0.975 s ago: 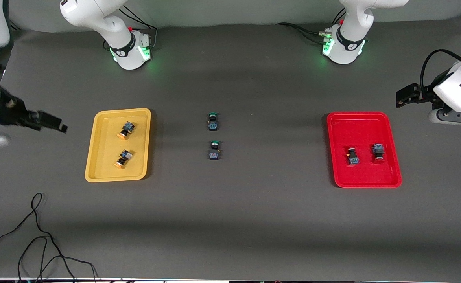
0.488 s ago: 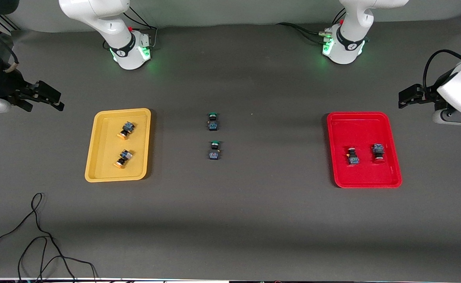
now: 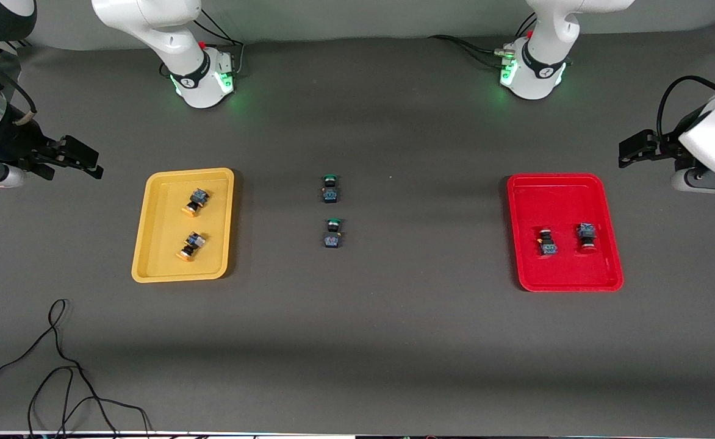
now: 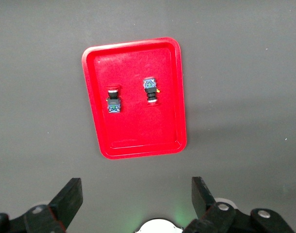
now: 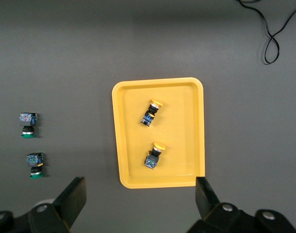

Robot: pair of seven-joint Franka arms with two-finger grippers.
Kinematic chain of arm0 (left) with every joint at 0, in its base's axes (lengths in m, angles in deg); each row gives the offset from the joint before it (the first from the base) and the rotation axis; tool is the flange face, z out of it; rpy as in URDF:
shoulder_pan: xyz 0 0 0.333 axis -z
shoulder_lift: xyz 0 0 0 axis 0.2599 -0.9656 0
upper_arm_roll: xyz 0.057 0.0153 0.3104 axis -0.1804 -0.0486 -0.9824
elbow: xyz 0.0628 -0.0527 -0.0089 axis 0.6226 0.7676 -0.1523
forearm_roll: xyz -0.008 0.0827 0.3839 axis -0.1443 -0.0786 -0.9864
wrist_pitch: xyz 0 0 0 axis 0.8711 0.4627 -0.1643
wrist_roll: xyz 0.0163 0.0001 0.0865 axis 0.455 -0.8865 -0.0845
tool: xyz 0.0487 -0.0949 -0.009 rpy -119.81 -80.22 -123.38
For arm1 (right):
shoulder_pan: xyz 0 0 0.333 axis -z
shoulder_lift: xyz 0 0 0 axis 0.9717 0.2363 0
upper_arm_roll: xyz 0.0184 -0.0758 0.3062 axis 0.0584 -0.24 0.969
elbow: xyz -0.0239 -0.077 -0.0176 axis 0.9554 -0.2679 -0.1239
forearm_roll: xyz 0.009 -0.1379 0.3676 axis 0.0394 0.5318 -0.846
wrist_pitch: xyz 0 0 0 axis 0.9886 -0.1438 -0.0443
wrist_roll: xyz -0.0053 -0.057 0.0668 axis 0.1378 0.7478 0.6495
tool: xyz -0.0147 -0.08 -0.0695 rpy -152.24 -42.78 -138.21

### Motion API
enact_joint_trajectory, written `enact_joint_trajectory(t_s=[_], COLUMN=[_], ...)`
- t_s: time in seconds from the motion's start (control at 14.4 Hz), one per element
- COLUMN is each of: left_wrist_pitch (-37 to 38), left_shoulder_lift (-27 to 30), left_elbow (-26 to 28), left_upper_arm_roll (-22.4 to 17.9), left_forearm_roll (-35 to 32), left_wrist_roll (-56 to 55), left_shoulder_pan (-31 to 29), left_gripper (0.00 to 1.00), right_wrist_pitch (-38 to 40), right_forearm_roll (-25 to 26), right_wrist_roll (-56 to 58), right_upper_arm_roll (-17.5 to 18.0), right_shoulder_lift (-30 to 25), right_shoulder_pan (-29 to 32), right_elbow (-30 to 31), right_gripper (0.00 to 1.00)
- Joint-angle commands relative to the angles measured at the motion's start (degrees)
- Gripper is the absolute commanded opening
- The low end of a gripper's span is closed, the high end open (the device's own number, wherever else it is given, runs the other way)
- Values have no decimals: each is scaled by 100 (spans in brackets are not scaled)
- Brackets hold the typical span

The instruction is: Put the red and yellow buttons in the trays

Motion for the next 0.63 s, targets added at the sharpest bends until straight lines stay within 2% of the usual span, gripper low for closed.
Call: enact_joint_trajectory(t_s=[0.0,0.56], left_wrist_pitch=[36,-35], left_shoulder_lift=[143,125], left_elbow=[25,25], left_upper_arm_roll=[-58,-41], left_forearm_roll=[14,5], left_wrist_roll=[-54,-46], left_shoulder_pan=[121,77], left_gripper=[100,100], right_wrist_pitch=[62,71], right_forearm_roll=[101,101], right_wrist_roll=[218,209], right_upper_arm_roll=[89,80], right_shoulder_lift=[31,40], right_shoulder_pan=[171,119], right_elbow=[-84,-84], right_gripper=[100,100])
